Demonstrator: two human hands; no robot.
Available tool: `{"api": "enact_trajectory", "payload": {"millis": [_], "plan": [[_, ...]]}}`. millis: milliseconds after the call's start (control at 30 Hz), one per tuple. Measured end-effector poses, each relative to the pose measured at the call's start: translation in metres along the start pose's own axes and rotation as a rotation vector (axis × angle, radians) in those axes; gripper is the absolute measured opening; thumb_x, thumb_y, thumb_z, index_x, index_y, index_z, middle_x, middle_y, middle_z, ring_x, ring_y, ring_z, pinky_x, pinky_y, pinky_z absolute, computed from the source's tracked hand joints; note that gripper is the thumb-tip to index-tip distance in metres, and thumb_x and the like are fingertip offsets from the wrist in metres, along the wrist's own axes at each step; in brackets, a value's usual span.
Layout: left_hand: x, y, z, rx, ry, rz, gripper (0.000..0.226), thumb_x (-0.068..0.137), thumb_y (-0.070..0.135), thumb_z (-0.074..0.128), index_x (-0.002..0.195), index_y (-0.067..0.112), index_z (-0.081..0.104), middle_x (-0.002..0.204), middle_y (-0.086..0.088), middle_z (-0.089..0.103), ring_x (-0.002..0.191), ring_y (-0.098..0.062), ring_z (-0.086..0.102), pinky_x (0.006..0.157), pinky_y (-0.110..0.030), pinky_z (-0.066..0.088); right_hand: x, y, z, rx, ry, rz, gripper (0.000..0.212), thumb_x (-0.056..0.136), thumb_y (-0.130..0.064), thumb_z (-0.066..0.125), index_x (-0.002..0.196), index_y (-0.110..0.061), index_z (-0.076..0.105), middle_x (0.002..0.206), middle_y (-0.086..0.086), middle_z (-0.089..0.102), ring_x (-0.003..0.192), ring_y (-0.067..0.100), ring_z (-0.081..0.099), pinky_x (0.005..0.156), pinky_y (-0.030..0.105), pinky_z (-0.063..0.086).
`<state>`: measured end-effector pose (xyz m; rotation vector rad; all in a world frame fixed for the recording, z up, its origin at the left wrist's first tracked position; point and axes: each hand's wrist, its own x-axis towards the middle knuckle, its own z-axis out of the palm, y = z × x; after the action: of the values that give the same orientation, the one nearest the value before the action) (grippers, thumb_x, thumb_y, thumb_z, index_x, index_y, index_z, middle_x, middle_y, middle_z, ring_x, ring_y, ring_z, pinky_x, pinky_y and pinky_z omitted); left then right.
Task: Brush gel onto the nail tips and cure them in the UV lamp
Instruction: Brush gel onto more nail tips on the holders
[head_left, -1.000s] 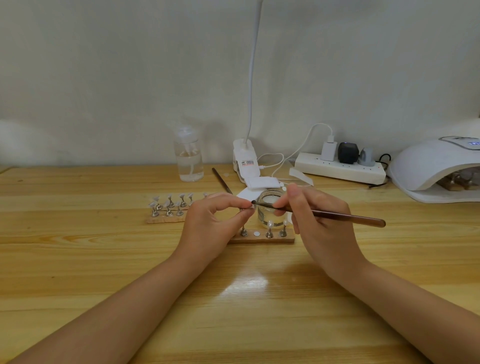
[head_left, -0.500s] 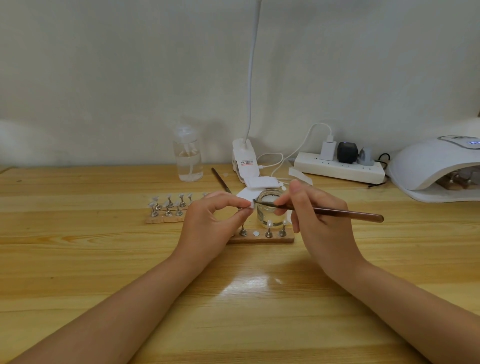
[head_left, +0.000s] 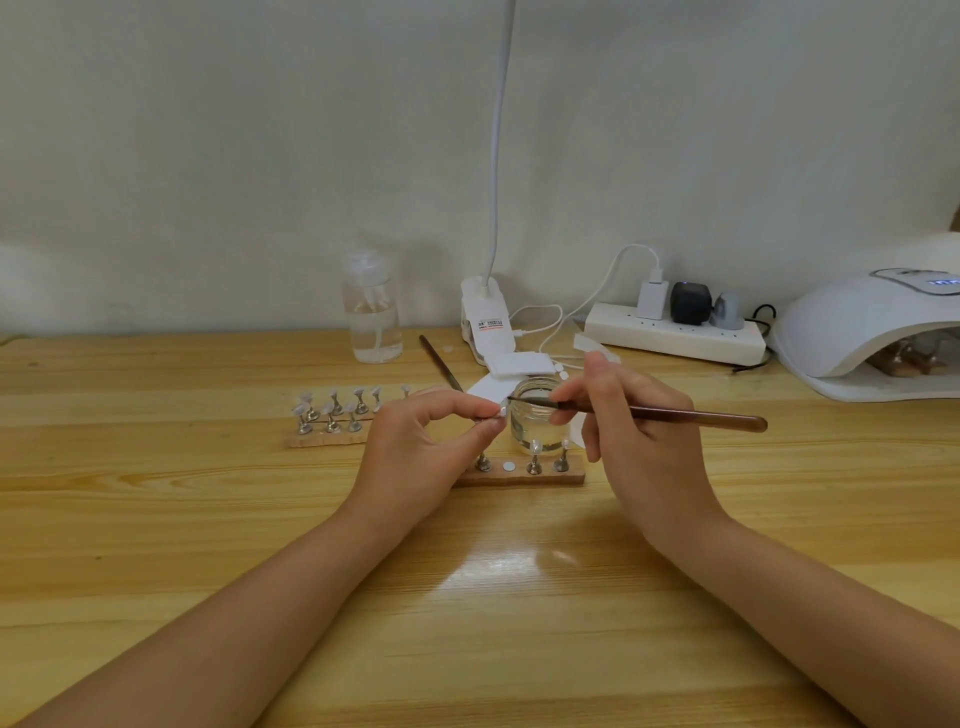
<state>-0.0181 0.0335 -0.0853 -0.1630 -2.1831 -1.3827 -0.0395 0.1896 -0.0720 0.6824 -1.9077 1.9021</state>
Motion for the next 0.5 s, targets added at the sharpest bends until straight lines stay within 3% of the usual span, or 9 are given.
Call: {"api": "enact_trajectory", "payload": {"millis": [167, 300, 500], "plan": [[0.0009, -0.0011, -0.0002, 0.009, 0.005, -0.004, 0.021, 0.071, 0.014, 0.075, 0.071, 0.033, 0.067, 0.074, 0.019, 0.066, 0.080, 0.008, 0.060, 0.075, -0.014, 0.047, -0.0023, -0.0011, 0.0016, 0.017, -0.028, -0.014, 0.039, 0.083, -0.038, 0.043, 0.067, -0.011, 0.067, 0.053, -0.005, 0.062, 0.045, 0.000, 0.054, 0.057, 0.012, 0.044], [0.0011, -0.0011, 0.0000, 0.013, -0.008, 0.016, 0.021, 0.071, 0.011, 0.074, 0.072, 0.031, 0.067, 0.078, 0.015, 0.066, 0.080, 0.006, 0.060, 0.075, -0.010, 0.046, -0.0017, -0.0018, -0.0005, 0.052, -0.023, -0.037, 0.041, 0.084, -0.035, 0.042, 0.064, -0.009, 0.067, 0.051, 0.002, 0.060, 0.043, 0.001, 0.052, 0.053, 0.009, 0.039], [0.0014, -0.0009, 0.0001, 0.016, -0.018, 0.026, 0.017, 0.071, 0.012, 0.074, 0.075, 0.028, 0.069, 0.080, 0.011, 0.068, 0.084, -0.001, 0.062, 0.082, -0.013, 0.045, 0.0004, 0.0013, -0.0022, -0.026, 0.004, -0.020, 0.035, 0.083, -0.041, 0.043, 0.069, -0.019, 0.066, 0.058, -0.008, 0.064, 0.051, -0.001, 0.056, 0.058, 0.009, 0.041]]}}
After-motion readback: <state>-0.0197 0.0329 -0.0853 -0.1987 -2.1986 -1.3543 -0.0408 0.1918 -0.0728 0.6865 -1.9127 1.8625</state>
